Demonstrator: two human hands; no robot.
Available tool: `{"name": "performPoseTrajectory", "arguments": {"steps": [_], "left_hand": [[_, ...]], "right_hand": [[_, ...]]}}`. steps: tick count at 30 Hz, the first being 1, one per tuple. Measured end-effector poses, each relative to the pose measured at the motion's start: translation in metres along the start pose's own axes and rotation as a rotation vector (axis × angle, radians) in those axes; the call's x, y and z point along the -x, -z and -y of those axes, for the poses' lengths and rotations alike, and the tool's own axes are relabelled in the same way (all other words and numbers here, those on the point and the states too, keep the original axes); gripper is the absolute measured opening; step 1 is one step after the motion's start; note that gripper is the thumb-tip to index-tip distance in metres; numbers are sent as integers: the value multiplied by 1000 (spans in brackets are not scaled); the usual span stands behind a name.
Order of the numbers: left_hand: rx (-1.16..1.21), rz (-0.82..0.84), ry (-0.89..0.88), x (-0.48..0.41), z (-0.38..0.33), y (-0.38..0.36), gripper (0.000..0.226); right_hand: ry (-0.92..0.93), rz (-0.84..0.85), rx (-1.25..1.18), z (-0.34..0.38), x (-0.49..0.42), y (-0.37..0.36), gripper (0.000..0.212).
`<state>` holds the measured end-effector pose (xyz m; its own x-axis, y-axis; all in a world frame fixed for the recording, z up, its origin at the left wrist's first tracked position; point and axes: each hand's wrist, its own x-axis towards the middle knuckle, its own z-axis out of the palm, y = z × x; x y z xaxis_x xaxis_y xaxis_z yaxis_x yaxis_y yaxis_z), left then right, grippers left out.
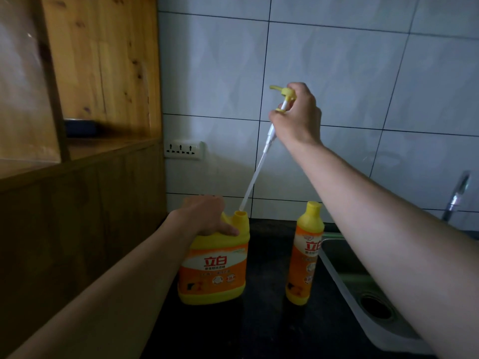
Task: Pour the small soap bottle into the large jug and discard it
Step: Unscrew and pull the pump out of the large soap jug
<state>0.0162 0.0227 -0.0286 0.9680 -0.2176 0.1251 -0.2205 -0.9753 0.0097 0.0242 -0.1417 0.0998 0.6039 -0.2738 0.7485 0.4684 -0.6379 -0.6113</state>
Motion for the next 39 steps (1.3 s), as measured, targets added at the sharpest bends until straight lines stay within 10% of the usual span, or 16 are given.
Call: {"name": "performPoseTrajectory", "arguments": {"steps": [39], "left_hand": [[-7, -19, -12, 2, 0, -1, 61]], "right_hand": [[167, 64, 28, -8, 21, -9, 48]]}}
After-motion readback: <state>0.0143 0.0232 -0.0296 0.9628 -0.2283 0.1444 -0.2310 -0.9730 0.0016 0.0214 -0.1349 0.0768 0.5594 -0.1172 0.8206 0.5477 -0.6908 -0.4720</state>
